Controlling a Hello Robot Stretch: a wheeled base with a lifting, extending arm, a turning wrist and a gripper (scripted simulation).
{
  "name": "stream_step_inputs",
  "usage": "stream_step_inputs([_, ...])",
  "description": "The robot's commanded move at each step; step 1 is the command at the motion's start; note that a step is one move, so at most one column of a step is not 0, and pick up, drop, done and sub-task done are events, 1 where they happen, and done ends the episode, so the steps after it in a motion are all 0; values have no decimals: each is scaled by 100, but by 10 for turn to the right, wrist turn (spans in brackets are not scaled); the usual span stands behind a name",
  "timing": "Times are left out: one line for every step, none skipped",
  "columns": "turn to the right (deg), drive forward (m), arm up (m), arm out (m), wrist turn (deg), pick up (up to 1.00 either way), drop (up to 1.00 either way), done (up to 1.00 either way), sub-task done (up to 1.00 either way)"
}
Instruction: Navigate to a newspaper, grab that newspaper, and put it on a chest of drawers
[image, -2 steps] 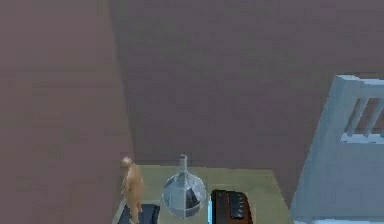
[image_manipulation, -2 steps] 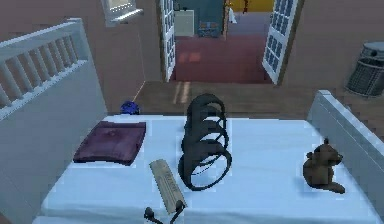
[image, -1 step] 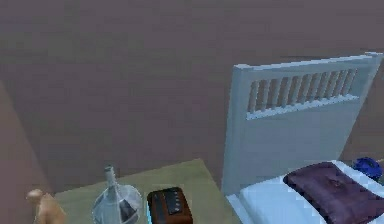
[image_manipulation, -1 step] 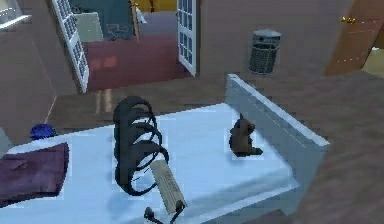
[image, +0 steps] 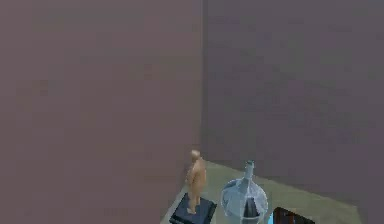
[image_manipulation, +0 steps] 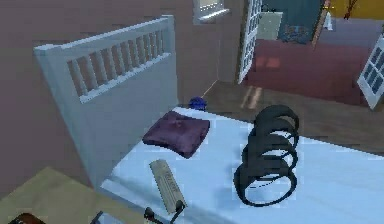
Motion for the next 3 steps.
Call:
stream_step_inputs([-450, 0, 0, 0, 0, 0, 0, 0, 0])
stream_step_inputs([-120, 0, 0, 0, 0, 0, 0, 0, 0])
stream_step_inputs([0, 5, 0, 0, 0, 0, 0, 0, 0])
